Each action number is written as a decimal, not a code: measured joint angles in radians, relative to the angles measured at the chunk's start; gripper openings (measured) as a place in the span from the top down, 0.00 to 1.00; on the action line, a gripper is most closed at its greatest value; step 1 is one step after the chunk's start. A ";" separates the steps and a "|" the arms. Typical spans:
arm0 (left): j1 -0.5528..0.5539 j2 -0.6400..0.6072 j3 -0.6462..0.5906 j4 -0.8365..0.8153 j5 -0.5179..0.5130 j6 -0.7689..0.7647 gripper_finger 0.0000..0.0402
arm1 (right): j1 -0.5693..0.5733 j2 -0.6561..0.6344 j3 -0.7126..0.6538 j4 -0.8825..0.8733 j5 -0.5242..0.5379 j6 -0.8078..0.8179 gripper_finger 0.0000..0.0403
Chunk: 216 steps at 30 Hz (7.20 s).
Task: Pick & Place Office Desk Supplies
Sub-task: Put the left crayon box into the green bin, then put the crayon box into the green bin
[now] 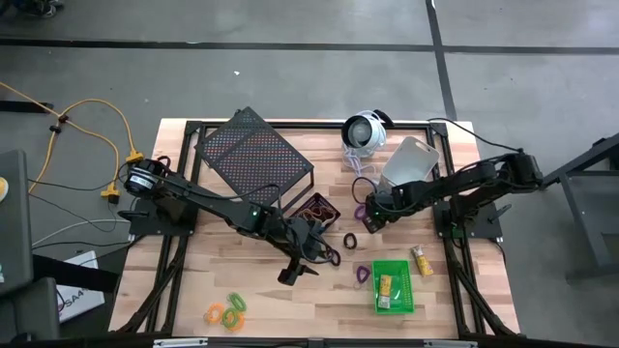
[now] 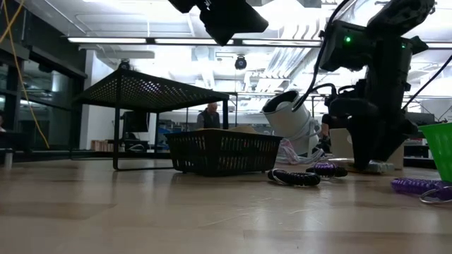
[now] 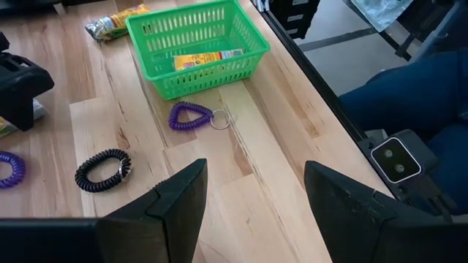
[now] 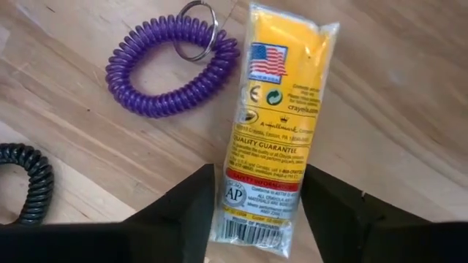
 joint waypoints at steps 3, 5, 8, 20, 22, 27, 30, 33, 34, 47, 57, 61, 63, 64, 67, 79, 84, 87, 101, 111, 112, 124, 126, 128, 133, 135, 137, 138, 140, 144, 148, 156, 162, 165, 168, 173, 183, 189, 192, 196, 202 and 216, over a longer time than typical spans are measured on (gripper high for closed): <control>0.000 0.000 0.000 0.002 0.000 0.000 0.45 | 0.000 0.000 0.000 -0.004 0.003 0.000 0.62; 0.000 0.000 0.000 0.002 0.000 0.000 0.45 | 0.000 0.000 0.000 -0.003 0.003 0.000 0.66; 0.000 0.000 0.000 0.002 0.000 0.000 0.45 | 0.000 -0.001 0.000 0.007 0.000 -0.002 0.70; 0.000 0.000 0.000 0.002 0.000 0.000 0.45 | 0.000 -0.011 0.001 0.000 -0.090 -0.047 0.74; 0.000 0.000 0.000 0.002 0.000 0.000 0.45 | 0.000 -0.023 0.000 -0.003 -0.133 -0.066 0.74; 0.000 0.000 0.000 0.002 0.000 0.000 0.45 | 0.000 -0.094 0.000 -0.003 -0.215 -0.090 0.74; 0.000 0.000 0.000 0.002 0.000 0.000 0.45 | 0.000 -0.152 0.000 -0.005 -0.260 -0.090 0.74; 0.000 0.000 0.000 0.002 0.000 -0.001 0.45 | 0.000 -0.215 0.000 0.002 -0.307 -0.090 0.73; 0.000 0.000 0.000 0.002 0.000 -0.001 0.45 | 0.000 -0.236 0.000 0.001 -0.321 -0.090 0.73; 0.000 0.000 0.002 0.016 0.000 -0.001 0.45 | 0.172 -0.400 0.001 0.098 -0.331 0.096 0.73; 0.000 0.000 0.002 0.021 0.000 -0.001 0.45 | 0.503 -0.401 0.001 0.141 -0.164 0.497 0.73; 0.000 0.000 0.002 0.021 0.000 -0.001 0.45 | 0.639 -0.392 0.001 0.168 -0.061 0.661 0.73; 0.000 0.000 0.002 0.021 0.000 -0.001 0.45 | 0.689 -0.381 0.001 0.172 -0.021 0.727 0.73; 0.000 0.000 0.002 0.021 0.000 -0.001 0.45 | 0.708 -0.372 0.001 0.171 -0.009 0.755 0.73; 0.000 0.000 0.002 0.022 0.000 -0.001 0.45 | 0.745 -0.335 0.001 0.173 0.009 0.807 0.73; -0.001 0.000 0.002 0.025 -0.001 -0.047 0.45 | 0.753 -0.156 0.001 0.292 -0.028 0.806 0.73; -0.001 0.000 0.002 0.026 -0.001 -0.047 0.45 | 0.753 -0.125 0.001 0.295 -0.068 0.806 0.73; -0.001 0.000 0.002 0.029 -0.001 -0.047 0.45 | 0.753 -0.122 0.001 0.296 -0.081 0.805 0.73; -0.001 0.000 0.002 0.029 -0.001 -0.047 0.45 | 0.753 -0.122 0.001 0.287 -0.076 0.728 0.73; -0.001 0.000 0.002 0.029 -0.001 -0.046 0.45 | 0.753 -0.122 0.001 0.287 -0.080 0.721 0.60; -0.001 0.000 0.002 0.029 -0.001 -0.046 0.45 | 0.753 -0.122 0.001 0.287 -0.079 0.721 0.59; -0.001 -0.001 0.002 0.029 0.000 -0.046 0.45 | 0.753 -0.122 0.001 0.288 -0.077 0.727 0.57; -0.001 -0.001 0.001 0.029 0.000 -0.046 0.45 | 0.753 -0.122 0.001 0.288 -0.077 0.727 0.57; -0.001 -0.001 0.001 0.029 -0.001 -0.046 0.45 | 0.753 -0.122 0.001 0.288 -0.077 0.727 0.57; -0.001 -0.001 0.001 0.029 0.000 -0.046 0.45 | 0.753 -0.122 0.001 0.289 -0.077 0.729 0.57; -0.001 -0.001 0.001 0.029 -0.001 -0.046 0.45 | 0.753 -0.122 0.001 0.293 -0.080 0.727 0.57; -0.001 -0.001 0.001 0.029 0.000 -0.046 0.45 | 0.752 -0.125 0.001 0.309 -0.102 0.710 0.57; -0.001 -0.001 0.001 0.031 -0.001 -0.046 0.45 | 0.750 -0.131 0.001 0.314 -0.114 0.701 0.57; -0.001 -0.001 0.001 0.038 0.000 -0.046 0.45 | 0.737 -0.144 0.001 0.322 -0.136 0.684 0.57; -0.001 -0.001 0.001 0.053 -0.001 -0.046 0.45 | 0.695 -0.183 0.001 0.316 -0.158 0.633 0.57; -0.001 -0.001 0.001 0.082 -0.001 -0.046 0.45 | 0.643 -0.227 0.001 0.316 -0.165 0.550 0.57; -0.001 -0.001 0.001 0.098 -0.001 -0.044 0.45 | 0.574 -0.264 0.001 0.300 -0.151 0.365 0.57; -0.001 -0.001 0.001 0.098 0.003 -0.046 0.45 | 0.566 -0.265 0.001 0.284 -0.140 0.306 0.57; -0.001 -0.001 0.001 0.100 0.002 -0.047 0.45 | 0.567 -0.265 0.001 0.284 -0.126 0.303 0.57; 0.000 -0.001 0.001 0.100 0.001 -0.046 0.45 | 0.567 -0.265 0.001 0.283 -0.124 0.286 0.57; 0.000 -0.001 0.001 0.100 0.000 -0.046 0.45 | 0.589 -0.266 0.001 0.264 -0.053 0.223 0.57; 0.001 -0.001 0.001 0.100 0.000 -0.046 0.45 | 0.692 -0.320 0.001 0.030 0.005 0.262 0.57; 0.001 -0.001 0.001 0.100 0.000 -0.046 0.45 | 0.743 -0.375 0.001 0.010 0.000 0.310 0.57; 0.001 -0.001 0.001 0.100 0.000 -0.046 0.45 | 0.750 -0.409 0.001 -0.035 -0.002 0.337 0.57; 0.001 -0.001 0.001 0.100 0.000 -0.046 0.45 | 0.750 -0.452 0.001 -0.128 -0.004 0.382 0.57; 0.001 -0.001 0.001 0.101 0.000 -0.046 0.45 | 0.750 -0.520 0.001 -0.311 0.005 0.476 0.57; 0.001 -0.001 0.001 0.100 0.000 -0.046 0.45 | 0.750 -0.561 0.001 -0.455 -0.058 0.663 0.57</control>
